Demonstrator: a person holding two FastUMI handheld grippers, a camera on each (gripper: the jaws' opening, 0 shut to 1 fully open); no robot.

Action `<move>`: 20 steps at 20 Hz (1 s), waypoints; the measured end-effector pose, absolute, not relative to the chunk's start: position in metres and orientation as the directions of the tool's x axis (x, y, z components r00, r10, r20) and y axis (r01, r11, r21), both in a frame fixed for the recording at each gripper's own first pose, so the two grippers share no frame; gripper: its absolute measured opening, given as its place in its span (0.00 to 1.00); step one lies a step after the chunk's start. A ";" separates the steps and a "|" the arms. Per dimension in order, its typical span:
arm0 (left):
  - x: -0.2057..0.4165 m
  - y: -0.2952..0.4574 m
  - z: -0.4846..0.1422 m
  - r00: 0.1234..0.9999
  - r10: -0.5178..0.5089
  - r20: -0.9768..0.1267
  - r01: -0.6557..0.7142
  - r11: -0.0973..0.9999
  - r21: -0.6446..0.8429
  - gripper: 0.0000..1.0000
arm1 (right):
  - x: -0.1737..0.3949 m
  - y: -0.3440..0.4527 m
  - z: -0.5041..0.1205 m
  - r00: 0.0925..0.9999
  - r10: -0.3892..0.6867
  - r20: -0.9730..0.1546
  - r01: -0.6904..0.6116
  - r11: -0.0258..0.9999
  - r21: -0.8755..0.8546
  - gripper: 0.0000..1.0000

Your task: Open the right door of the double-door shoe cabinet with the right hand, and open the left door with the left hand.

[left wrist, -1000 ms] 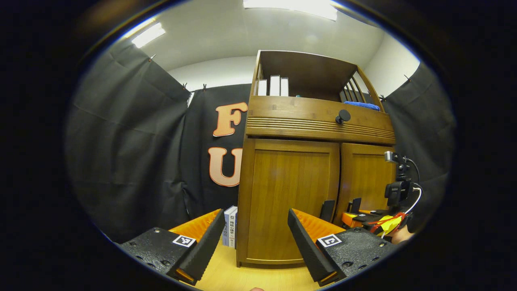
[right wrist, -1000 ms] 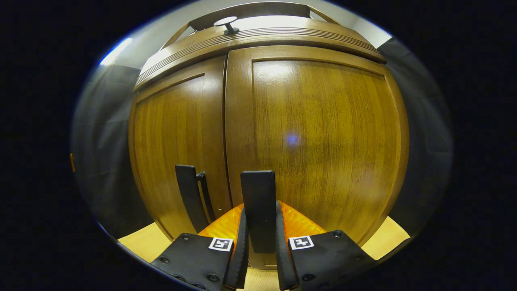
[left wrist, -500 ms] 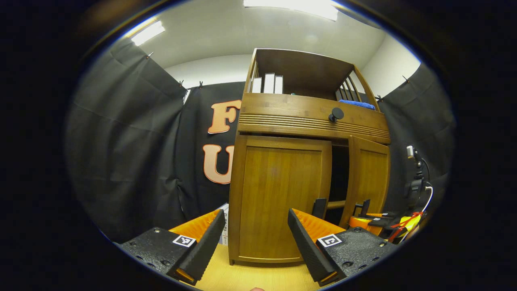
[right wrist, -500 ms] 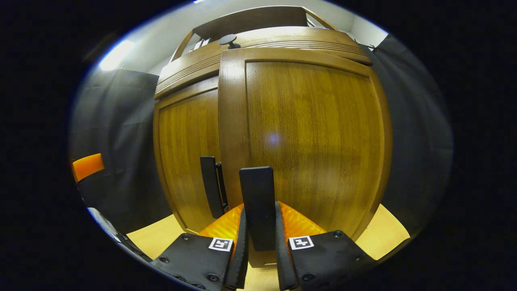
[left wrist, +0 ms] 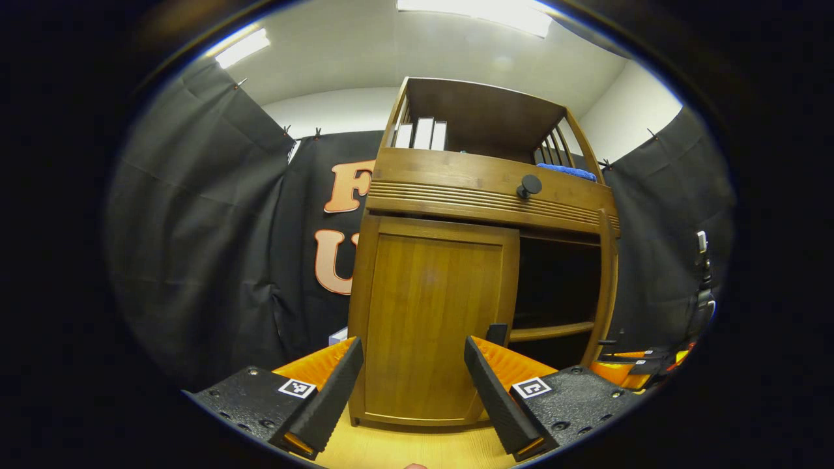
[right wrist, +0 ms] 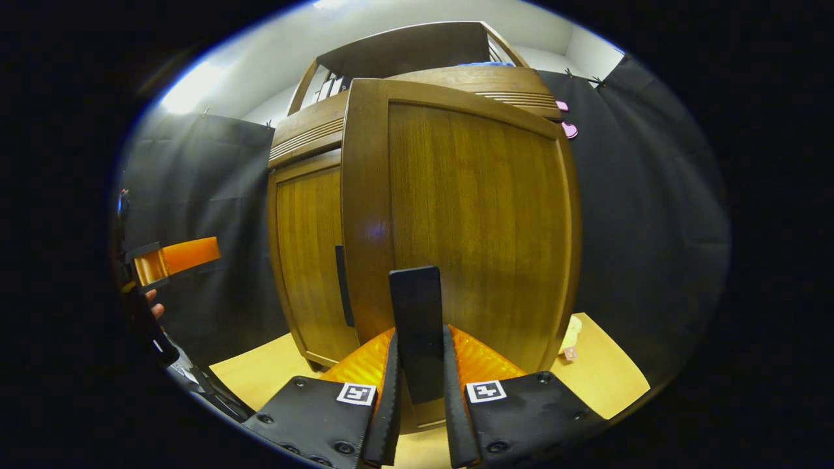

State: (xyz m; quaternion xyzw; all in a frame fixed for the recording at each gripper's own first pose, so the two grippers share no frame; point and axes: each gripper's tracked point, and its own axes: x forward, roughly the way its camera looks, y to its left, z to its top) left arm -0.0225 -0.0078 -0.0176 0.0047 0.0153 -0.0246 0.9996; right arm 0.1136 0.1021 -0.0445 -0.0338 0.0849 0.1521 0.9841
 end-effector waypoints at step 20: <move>-0.018 -0.086 -0.033 0.973 -0.223 -0.061 0.222 0.975 -0.019 0.92 | 0.050 -0.034 -0.033 0.983 0.065 -0.173 -0.085 0.990 -0.111 0.31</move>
